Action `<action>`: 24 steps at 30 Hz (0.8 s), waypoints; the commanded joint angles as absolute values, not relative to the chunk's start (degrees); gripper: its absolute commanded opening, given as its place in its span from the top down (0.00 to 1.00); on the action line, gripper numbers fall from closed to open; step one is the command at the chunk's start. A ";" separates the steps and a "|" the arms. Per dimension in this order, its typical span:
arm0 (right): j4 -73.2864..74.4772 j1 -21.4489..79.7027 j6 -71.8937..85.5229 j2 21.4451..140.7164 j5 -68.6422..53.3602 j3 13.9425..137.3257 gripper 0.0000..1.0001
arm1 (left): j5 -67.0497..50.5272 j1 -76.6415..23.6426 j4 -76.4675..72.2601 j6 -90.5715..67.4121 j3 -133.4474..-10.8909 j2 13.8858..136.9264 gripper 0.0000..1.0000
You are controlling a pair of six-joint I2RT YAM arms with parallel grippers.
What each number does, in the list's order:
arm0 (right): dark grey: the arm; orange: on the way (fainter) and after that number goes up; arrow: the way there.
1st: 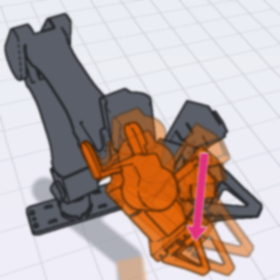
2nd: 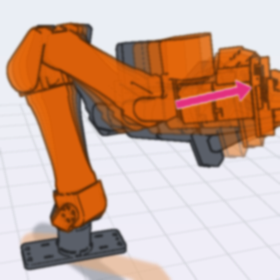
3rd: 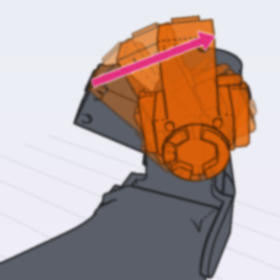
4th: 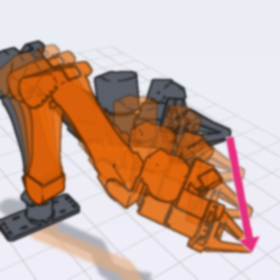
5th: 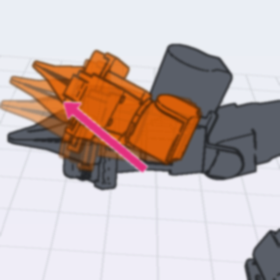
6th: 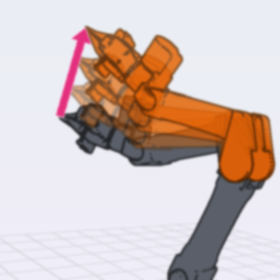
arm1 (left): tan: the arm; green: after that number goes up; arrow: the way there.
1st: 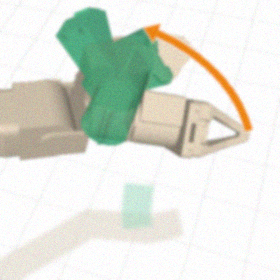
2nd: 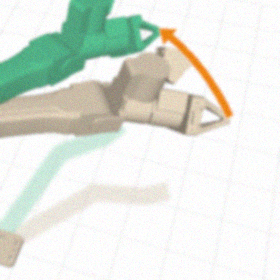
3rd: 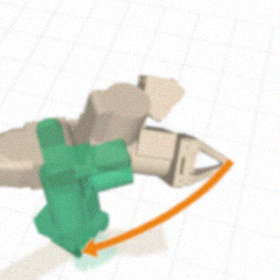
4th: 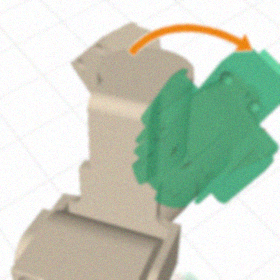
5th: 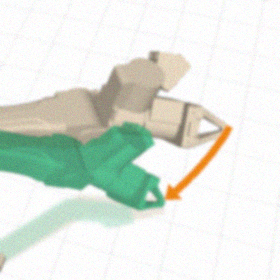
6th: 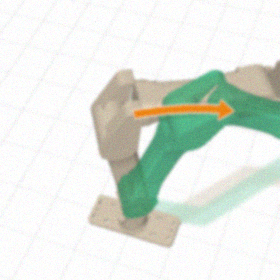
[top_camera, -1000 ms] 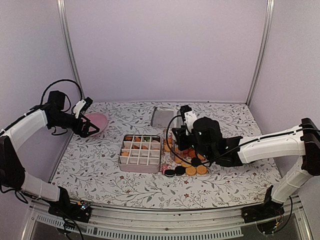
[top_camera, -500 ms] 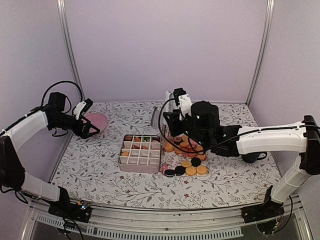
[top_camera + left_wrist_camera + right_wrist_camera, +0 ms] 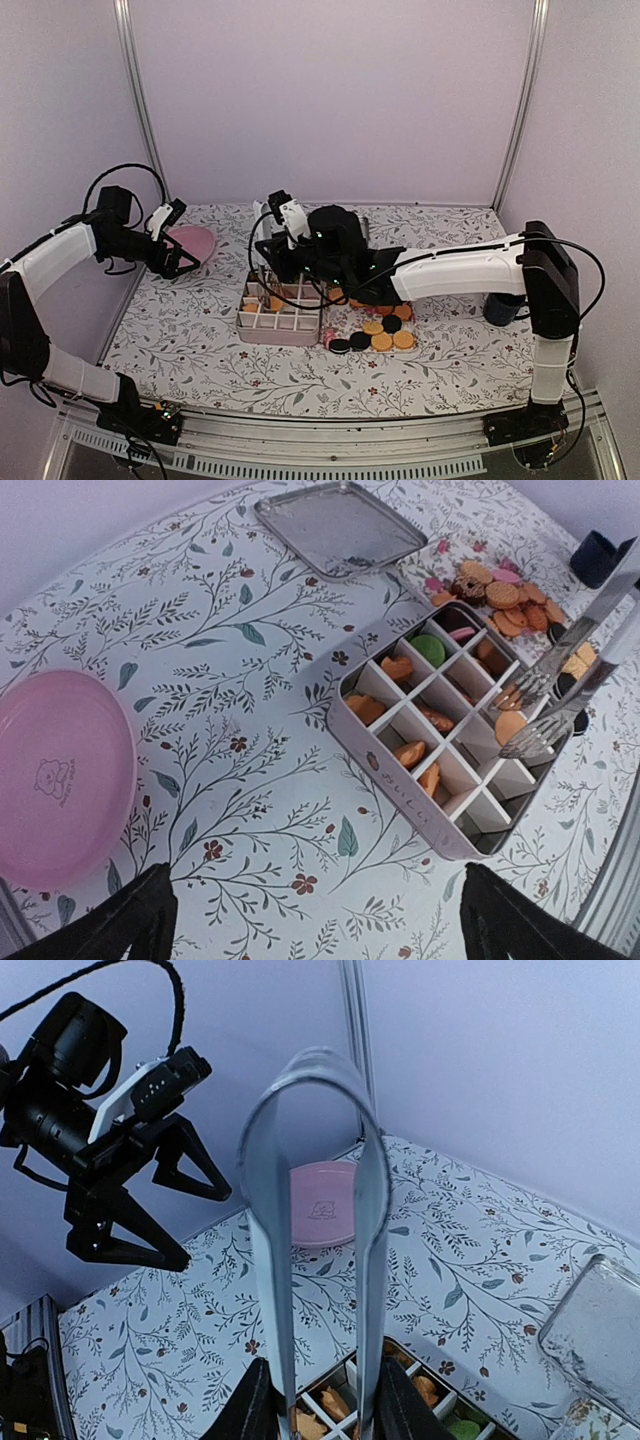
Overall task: Pack the cookies
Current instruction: Place the fake cookies in the empty pocket of the box.
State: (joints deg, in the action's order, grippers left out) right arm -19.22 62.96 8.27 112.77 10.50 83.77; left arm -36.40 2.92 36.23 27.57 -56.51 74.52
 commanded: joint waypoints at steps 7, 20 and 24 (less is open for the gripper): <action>-20.92 63.19 7.72 118.92 7.28 89.65 1.00 | -36.45 3.25 36.04 27.54 -55.81 73.48 0.01; -21.05 63.12 6.63 118.40 8.17 89.48 0.73 | -36.50 3.21 36.39 27.78 -55.60 72.53 0.01; -21.01 63.18 5.62 117.15 9.10 89.60 0.69 | -37.21 3.25 36.39 27.58 -55.59 72.63 0.01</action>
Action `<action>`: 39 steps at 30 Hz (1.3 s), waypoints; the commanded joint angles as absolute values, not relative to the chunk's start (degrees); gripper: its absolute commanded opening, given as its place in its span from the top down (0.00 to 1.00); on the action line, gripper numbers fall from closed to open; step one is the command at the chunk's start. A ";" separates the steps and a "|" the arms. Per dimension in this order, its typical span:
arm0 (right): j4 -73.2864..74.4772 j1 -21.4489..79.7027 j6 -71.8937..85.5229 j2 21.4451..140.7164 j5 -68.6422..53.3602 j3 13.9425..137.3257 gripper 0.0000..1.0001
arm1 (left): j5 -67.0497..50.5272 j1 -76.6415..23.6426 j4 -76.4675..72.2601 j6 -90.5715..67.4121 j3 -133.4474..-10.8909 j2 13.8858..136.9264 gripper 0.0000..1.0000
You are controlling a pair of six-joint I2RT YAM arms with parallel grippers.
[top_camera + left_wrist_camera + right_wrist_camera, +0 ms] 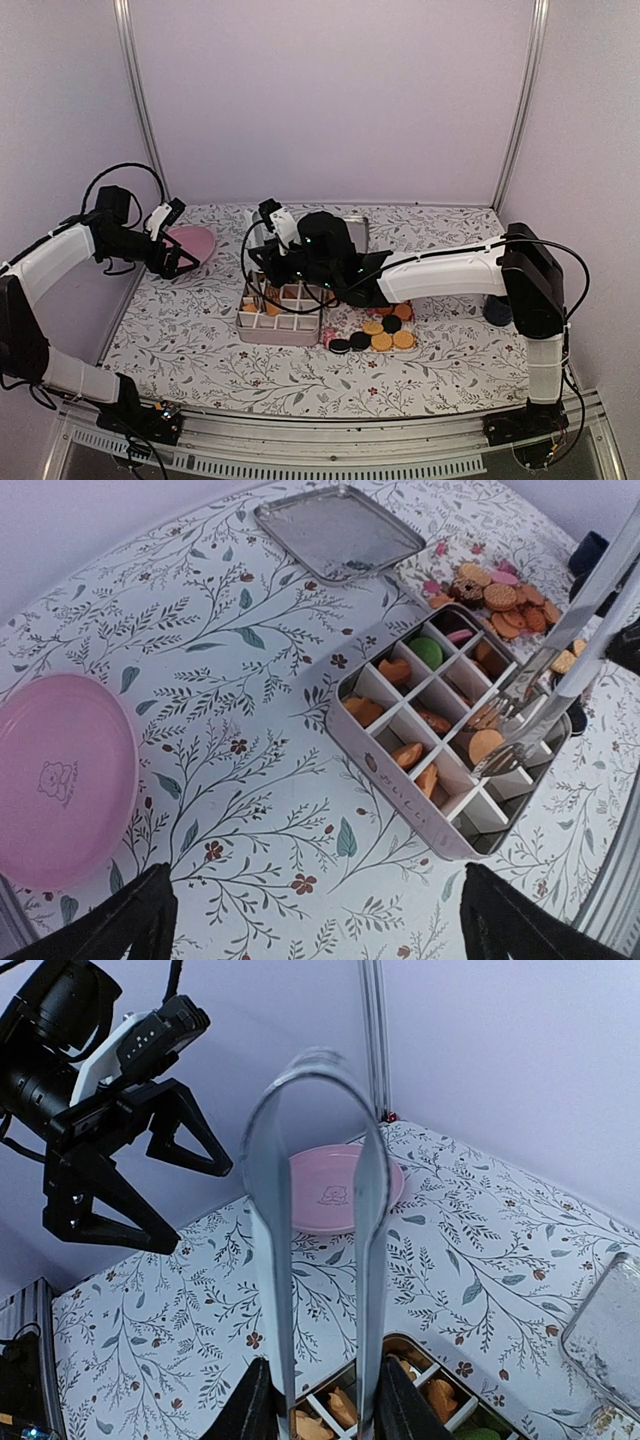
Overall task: Pack the cookies
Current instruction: Place the fake cookies in the empty pocket of the box.
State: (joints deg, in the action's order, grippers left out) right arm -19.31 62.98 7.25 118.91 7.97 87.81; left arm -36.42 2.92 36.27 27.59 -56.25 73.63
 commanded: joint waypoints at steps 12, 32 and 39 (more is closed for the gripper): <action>-22.76 63.13 5.13 116.29 7.86 87.89 0.65 | -37.49 3.21 37.00 27.82 -55.74 72.30 0.01; -27.57 62.50 7.24 114.78 4.25 84.62 0.61 | -37.53 3.25 37.35 27.86 -56.07 71.83 0.01; -29.74 62.29 7.74 112.50 5.85 82.44 0.64 | -37.41 3.26 37.35 28.02 -55.90 71.81 0.01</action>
State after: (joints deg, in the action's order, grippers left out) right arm -25.15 62.81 6.85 117.32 5.28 83.90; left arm -37.01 2.92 36.95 27.59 -56.25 72.71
